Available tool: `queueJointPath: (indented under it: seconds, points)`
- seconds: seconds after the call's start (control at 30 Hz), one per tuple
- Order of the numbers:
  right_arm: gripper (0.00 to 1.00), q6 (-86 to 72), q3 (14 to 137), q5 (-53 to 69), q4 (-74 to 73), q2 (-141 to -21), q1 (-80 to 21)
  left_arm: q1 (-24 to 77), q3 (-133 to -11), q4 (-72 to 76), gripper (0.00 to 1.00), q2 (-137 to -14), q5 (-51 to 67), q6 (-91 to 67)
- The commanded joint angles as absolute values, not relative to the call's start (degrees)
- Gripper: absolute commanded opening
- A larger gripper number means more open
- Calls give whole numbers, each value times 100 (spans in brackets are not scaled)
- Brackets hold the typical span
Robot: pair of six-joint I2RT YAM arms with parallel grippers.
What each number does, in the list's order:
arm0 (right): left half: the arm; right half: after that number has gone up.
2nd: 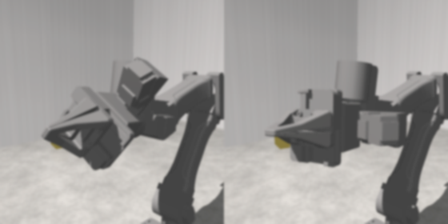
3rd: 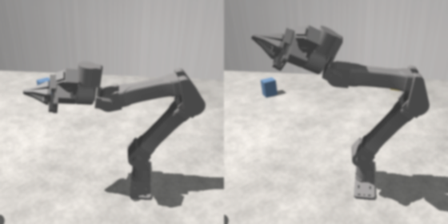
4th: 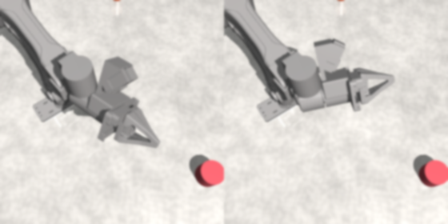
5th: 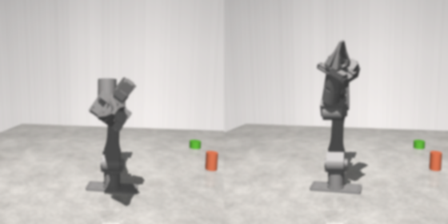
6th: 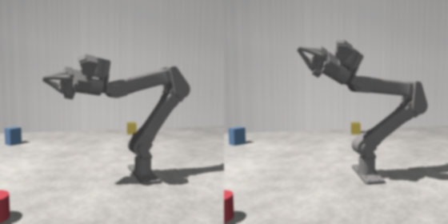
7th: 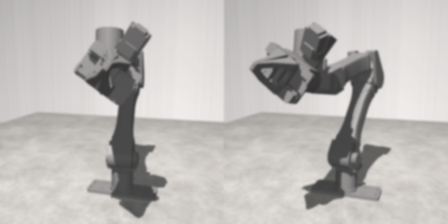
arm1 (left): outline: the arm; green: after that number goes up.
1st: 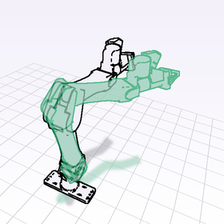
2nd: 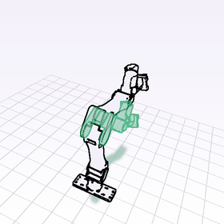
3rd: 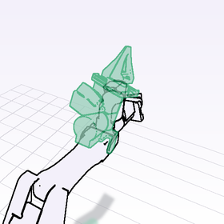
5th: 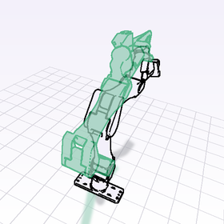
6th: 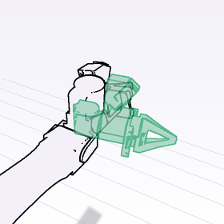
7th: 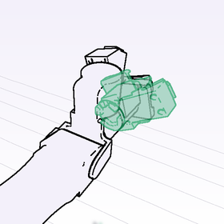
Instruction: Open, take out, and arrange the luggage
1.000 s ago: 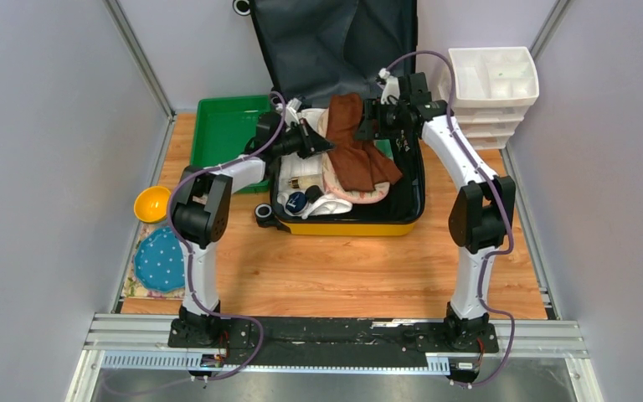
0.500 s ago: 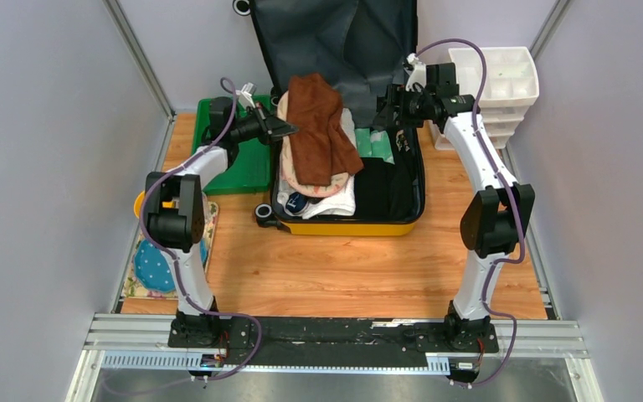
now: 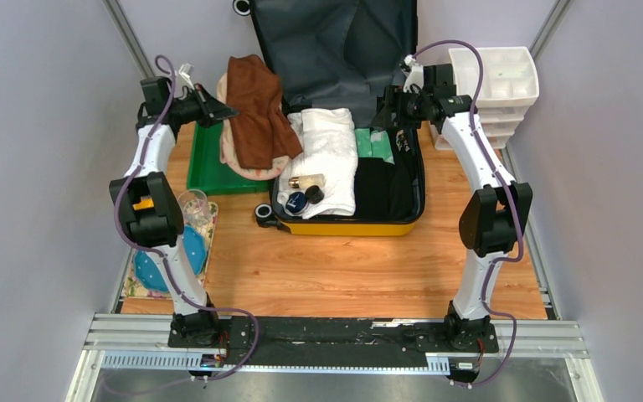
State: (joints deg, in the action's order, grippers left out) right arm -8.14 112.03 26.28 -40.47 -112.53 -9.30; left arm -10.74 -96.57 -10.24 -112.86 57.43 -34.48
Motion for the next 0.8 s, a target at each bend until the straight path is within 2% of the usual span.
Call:
queueJointPath:
  seconds: [0.0, 0.37, 0.57, 0.77]
  points:
    - [73, -896, 11461, 2742, -3894, -11364, -949, -1379, -11043, -2389, 0, -12038, 5872, -2296]
    - [73, -853, 11461, 2593, -3964, -11452, -949, -1529, -11241, -2734, 0, -13121, 5344, -1275]
    - [73, -800, 11540, 2558, -4078, -11522, -940, -1547, -11952, -2637, 0, -13701, 4765, -1046]
    - [73, -791, 11681, 2540, -4201, -11602, -949, -1556, -11927, -2382, 0, -13746, 4737, -634]
